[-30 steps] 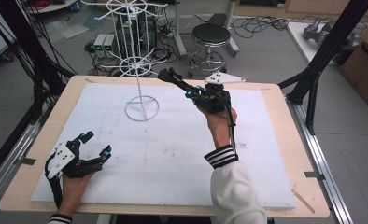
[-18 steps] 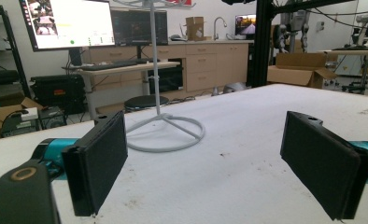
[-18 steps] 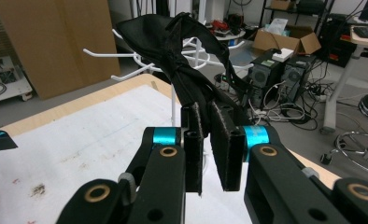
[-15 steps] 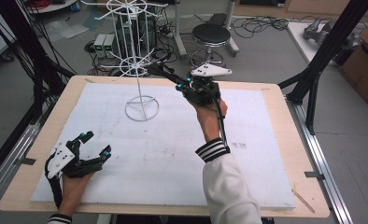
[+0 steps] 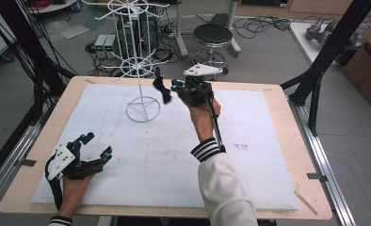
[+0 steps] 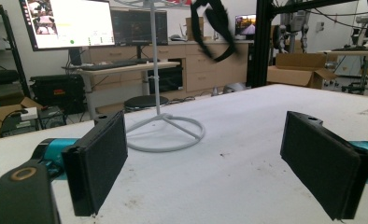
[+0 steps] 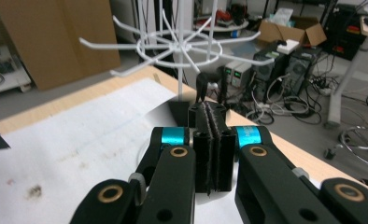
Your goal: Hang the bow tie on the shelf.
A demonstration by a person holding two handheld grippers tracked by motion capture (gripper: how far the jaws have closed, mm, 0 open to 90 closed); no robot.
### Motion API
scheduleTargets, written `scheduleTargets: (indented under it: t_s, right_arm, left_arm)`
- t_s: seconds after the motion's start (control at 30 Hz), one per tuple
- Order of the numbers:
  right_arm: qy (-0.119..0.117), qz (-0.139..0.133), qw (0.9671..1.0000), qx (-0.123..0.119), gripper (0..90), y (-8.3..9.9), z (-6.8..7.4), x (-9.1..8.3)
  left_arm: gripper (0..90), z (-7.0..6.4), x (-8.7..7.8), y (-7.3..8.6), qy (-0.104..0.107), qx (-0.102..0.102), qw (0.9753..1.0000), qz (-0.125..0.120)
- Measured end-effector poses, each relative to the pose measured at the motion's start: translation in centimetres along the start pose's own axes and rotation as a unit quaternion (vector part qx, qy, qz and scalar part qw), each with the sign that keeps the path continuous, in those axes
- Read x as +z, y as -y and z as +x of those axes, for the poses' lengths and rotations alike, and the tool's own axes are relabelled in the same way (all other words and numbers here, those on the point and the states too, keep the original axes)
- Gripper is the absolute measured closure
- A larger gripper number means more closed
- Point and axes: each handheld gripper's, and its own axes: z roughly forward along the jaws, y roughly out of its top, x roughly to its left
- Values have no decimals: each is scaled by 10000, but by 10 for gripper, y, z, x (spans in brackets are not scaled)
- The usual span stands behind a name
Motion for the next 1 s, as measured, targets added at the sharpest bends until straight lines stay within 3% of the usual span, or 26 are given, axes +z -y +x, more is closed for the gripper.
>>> scheduleTargets:
  t_s: [0.23,0.57,0.73,0.8,0.93,1.0]
  right_arm:
    - [-117,43,9999,-7,848,1,0,0]
    - [-99,80,9999,-49,823,7,0,-1]
    - [-77,83,9999,-48,753,9,0,-4]
    - [-61,50,9999,-88,692,9,0,-7]
    - [116,-55,9998,-174,383,13,3,-12]
    - [230,-84,9997,-94,219,16,3,-16]
  left_arm:
    - [151,0,0,0,0,-2,10000,-1]
    - [151,0,0,0,3,-3,10000,-4]
    - [151,0,0,0,3,-5,10000,-4]
    - [151,0,0,0,1,-5,10000,-6]
    - [151,0,0,0,5,0,10000,-5]
    - [151,-1,0,0,5,6,10000,-6]
